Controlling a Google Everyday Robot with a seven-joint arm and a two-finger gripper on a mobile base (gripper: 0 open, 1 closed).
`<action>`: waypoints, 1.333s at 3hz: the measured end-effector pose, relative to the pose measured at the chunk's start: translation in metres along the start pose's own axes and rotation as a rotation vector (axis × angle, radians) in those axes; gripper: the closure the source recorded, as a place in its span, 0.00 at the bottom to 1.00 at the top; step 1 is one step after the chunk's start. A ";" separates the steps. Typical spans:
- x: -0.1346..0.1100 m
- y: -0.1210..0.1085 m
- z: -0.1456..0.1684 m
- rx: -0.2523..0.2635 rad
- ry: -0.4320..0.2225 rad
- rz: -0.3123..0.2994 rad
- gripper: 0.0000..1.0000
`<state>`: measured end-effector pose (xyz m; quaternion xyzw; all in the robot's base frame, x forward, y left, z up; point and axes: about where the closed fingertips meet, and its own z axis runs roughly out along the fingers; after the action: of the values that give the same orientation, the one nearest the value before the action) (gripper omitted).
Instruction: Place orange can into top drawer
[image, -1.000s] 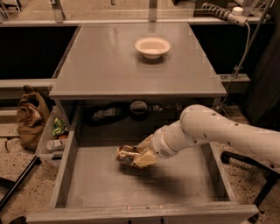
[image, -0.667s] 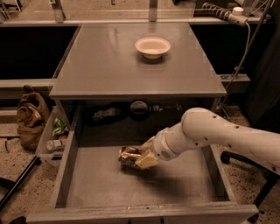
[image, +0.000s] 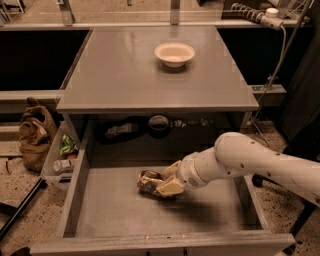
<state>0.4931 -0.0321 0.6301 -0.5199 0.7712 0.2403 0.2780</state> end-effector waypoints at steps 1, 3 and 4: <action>0.000 0.001 -0.001 -0.010 -0.011 0.005 0.81; 0.000 0.001 -0.001 -0.010 -0.011 0.005 0.36; 0.000 0.001 -0.001 -0.010 -0.011 0.005 0.13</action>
Offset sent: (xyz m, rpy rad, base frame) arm -0.0011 0.0000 0.0006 0.0144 0.0067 0.0021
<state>0.4919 -0.0320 0.6307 -0.5179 0.7698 0.2480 0.2788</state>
